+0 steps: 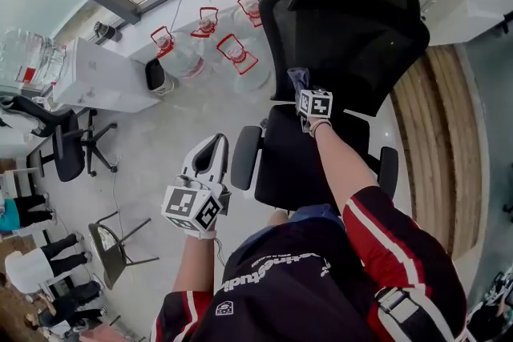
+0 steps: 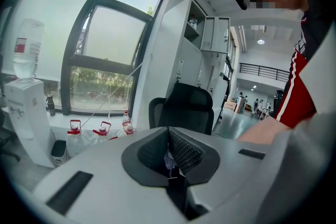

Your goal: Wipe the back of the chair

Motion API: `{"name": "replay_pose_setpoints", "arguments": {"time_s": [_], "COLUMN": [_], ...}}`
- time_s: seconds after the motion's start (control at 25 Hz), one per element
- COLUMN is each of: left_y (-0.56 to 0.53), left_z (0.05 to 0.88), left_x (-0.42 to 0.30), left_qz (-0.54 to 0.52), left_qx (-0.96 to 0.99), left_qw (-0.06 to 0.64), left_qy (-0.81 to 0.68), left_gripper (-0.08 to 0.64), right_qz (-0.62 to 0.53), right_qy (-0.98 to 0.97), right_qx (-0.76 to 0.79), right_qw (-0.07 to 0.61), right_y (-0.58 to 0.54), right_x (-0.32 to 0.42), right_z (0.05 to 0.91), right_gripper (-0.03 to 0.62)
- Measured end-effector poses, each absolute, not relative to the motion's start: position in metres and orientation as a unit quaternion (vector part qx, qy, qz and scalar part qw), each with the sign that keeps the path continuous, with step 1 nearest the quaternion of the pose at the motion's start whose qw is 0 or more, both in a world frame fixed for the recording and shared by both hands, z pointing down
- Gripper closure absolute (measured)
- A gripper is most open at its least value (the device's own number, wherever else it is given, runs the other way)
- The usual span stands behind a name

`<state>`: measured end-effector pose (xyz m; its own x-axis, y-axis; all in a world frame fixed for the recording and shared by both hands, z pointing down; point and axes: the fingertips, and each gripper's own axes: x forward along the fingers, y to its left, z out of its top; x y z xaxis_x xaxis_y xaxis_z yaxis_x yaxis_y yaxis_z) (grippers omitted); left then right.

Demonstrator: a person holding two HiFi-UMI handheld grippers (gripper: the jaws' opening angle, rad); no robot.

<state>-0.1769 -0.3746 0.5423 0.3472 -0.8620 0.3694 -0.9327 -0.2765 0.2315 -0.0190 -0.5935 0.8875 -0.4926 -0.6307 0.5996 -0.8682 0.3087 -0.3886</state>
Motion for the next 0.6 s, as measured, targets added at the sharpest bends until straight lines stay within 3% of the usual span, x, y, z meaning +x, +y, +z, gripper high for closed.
{"name": "replay_pose_setpoints", "arguments": {"time_s": [0.6], "left_y": [-0.391], "left_z": [0.531], "left_x": [-0.08], "left_qz": [0.094], "left_qx": [0.821], "left_qw": [0.19], "left_qy": [-0.53], "left_gripper": [0.535], "right_qz": [0.339], "right_qy": [-0.758], "right_qx": [0.526], "right_qw": [0.185], "right_y": [-0.584], "right_x": [0.138], "right_z": [0.892], "right_gripper": [0.531]}}
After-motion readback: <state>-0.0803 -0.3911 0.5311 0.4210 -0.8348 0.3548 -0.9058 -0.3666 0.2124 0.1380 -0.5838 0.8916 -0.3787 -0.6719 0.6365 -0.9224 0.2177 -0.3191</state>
